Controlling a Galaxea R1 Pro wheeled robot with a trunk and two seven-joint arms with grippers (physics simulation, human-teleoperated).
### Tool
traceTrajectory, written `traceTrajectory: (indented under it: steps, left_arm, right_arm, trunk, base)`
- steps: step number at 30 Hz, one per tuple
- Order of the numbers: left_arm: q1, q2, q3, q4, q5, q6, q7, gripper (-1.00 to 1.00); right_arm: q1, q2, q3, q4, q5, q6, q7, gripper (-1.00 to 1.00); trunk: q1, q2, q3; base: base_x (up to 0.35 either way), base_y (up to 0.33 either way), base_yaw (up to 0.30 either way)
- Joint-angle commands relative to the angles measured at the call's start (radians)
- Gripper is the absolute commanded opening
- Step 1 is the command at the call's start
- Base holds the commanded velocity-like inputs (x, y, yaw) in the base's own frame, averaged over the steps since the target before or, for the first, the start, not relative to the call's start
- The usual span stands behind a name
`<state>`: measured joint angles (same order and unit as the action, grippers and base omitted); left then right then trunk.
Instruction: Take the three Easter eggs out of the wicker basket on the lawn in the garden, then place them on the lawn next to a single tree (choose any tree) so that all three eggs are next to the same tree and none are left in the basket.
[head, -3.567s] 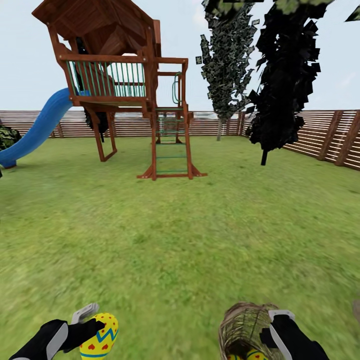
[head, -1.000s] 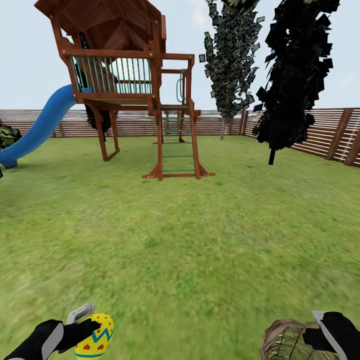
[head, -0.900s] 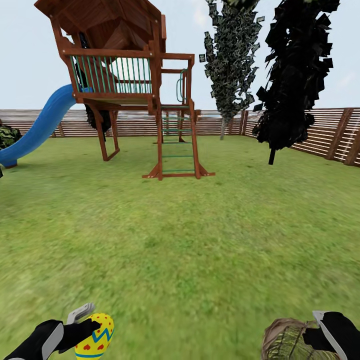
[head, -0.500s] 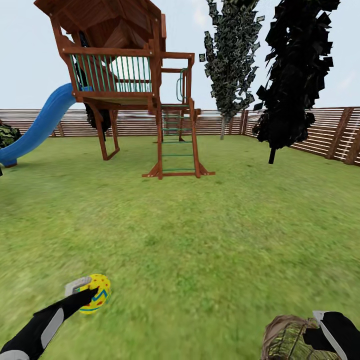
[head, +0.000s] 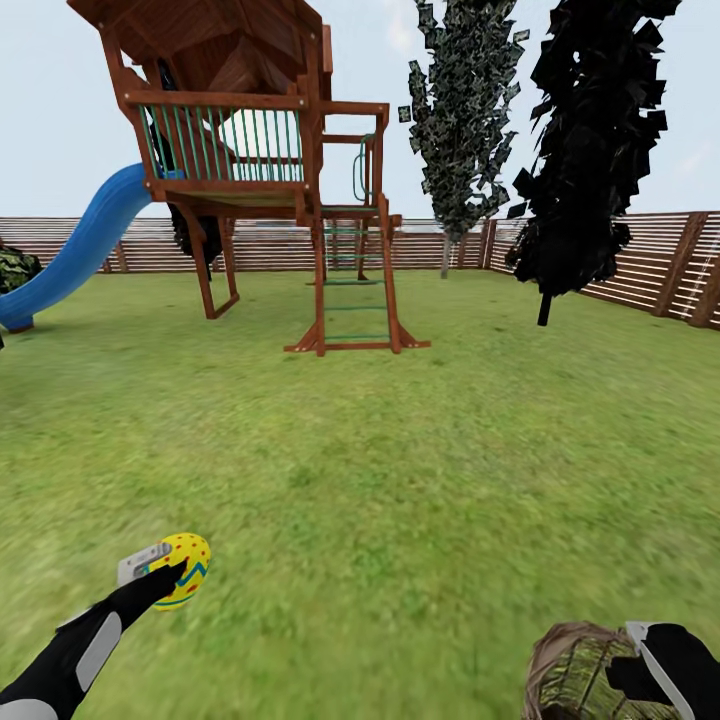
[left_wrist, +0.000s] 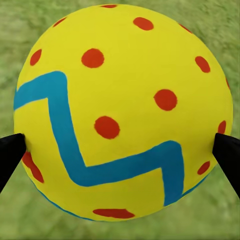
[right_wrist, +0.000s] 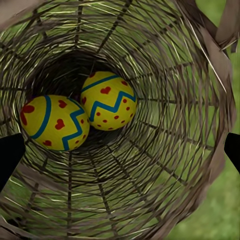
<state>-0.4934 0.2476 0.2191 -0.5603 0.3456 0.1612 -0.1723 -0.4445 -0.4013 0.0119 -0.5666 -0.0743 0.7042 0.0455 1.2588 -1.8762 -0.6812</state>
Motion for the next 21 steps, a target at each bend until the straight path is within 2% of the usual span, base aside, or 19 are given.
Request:
traceTrajectory:
  steps: [1,21]
  left_arm:
    - [0.000,0.000,0.005,-0.001,0.009,0.009,-0.007,-1.00]
    - [0.000,-0.002,0.002,0.000,0.007,0.009,-0.007,-1.00]
  right_arm:
    - [0.000,-0.001,0.002,-0.001,-0.007,0.004,-0.001,1.00]
    - [0.000,0.000,0.005,-0.002,-0.007,0.003,-0.001,1.00]
  trunk:
    - [0.004,-0.008,-0.004]
    - [0.081,-0.148,-0.067]
  base:
    - [0.000,0.000,0.000]
    - [0.000,0.000,0.000]
